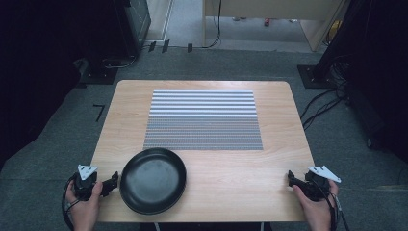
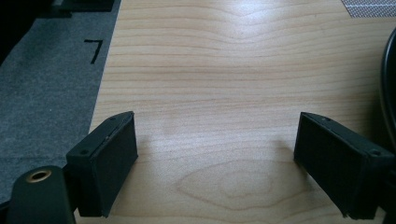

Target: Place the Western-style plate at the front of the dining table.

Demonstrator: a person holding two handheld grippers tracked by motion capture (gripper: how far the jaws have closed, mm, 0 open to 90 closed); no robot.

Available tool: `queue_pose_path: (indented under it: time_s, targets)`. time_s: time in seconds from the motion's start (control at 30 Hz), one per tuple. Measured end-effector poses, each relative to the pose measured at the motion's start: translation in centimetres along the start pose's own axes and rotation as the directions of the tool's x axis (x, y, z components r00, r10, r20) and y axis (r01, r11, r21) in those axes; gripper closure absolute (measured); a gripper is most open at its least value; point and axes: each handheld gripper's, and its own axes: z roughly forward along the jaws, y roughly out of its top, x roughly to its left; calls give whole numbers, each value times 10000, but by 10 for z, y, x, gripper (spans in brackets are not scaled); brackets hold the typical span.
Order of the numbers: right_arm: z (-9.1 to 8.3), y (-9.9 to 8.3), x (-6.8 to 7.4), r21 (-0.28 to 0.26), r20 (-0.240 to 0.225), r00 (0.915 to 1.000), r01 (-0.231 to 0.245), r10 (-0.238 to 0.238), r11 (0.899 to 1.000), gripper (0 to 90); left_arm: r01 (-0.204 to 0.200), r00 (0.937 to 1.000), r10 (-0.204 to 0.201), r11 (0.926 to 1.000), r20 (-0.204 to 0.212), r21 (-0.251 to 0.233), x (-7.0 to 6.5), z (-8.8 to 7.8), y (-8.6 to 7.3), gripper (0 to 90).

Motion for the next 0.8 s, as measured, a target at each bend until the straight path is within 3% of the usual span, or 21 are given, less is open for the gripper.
queue_pose_path:
  time_s: [0.07,0.23,0.3,0.5,0.6,0.8]
  targets:
    - [0,0,0,-52,-18,10000,20,-20,10000,253,108,9999,-108,9999,2,47,1,-1,0,132]
    - [-5,1,3,-425,200,9996,230,-222,9988,322,938,9956,-938,9956,80,-69,10,-7,2,134]
    - [-7,2,5,-492,178,9997,197,-189,9986,324,954,9954,-954,9954,-24,-116,11,-9,2,134]
    - [-17,9,18,-846,-154,9996,229,-243,9961,324,1597,9868,-1612,9845,-154,-724,10,-21,8,134]
    - [-21,14,32,-993,-275,9986,428,-458,9941,315,1675,9853,-1699,9813,-170,-949,6,-26,10,134]
    - [-25,22,53,-1207,-650,9969,372,-453,9920,308,1635,9865,-1607,9766,309,-1399,-3,-38,13,134]
